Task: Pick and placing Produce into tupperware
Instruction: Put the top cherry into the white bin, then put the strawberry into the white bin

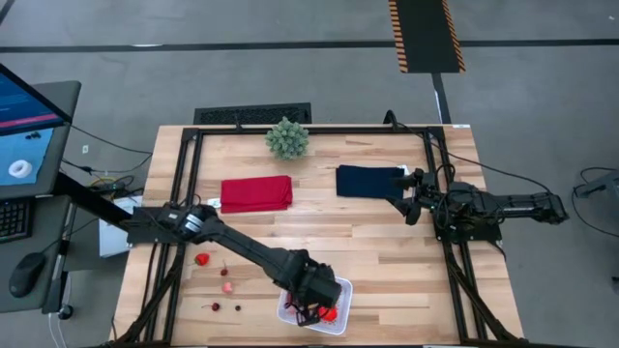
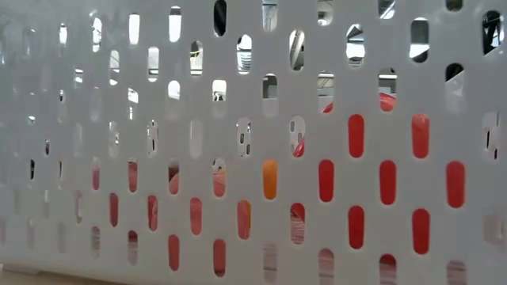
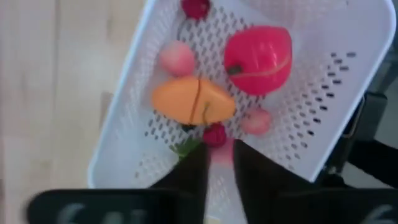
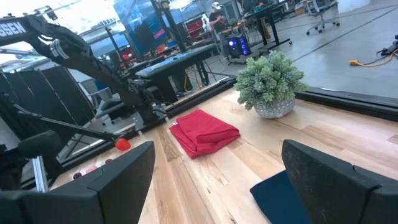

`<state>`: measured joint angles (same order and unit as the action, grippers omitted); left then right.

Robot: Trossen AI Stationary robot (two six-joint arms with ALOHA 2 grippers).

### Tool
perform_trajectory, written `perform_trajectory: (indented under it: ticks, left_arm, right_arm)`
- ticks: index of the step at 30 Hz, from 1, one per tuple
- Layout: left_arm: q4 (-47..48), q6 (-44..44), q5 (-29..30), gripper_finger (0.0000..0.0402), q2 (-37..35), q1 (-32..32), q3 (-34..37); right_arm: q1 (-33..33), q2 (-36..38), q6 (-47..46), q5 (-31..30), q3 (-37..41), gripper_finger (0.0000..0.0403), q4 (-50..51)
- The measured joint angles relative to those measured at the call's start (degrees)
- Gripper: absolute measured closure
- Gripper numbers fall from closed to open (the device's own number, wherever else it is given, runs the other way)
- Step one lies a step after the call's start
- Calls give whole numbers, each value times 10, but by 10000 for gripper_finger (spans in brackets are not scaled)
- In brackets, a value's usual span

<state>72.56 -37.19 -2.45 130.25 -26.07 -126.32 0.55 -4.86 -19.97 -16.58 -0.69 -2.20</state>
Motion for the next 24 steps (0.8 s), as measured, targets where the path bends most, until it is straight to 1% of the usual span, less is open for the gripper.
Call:
perform_trajectory:
  ticks: [4, 8, 11, 13, 16, 20, 22, 24]
  left_arm:
    - [2, -27, 4, 265, -1, 15, -1]
    - [80, -70, 20, 203, -2, 32, -46]
    - [148, -93, 46, 174, -2, 37, -87]
    - [154, -104, 60, 165, -28, 40, -71]
    - [180, -116, 64, 162, -69, 46, -61]
    - [174, -137, 77, 162, -114, 50, -49]
    - [174, -151, 73, 166, -151, 52, -16]
    - [174, -173, 56, 174, -192, 55, 32]
  right_arm:
    - [0, 0, 0, 0, 0, 29, 0]
    - [0, 0, 0, 0, 0, 29, 0]
    - [0, 0, 0, 0, 0, 29, 0]
    - [0, 0, 0, 0, 0, 29, 0]
    - [0, 0, 0, 0, 0, 29, 0]
    - [0, 0, 0, 0, 0, 29, 0]
    - [0, 0, 0, 0, 0, 29, 0]
    - [0, 0, 0, 0, 0, 29, 0]
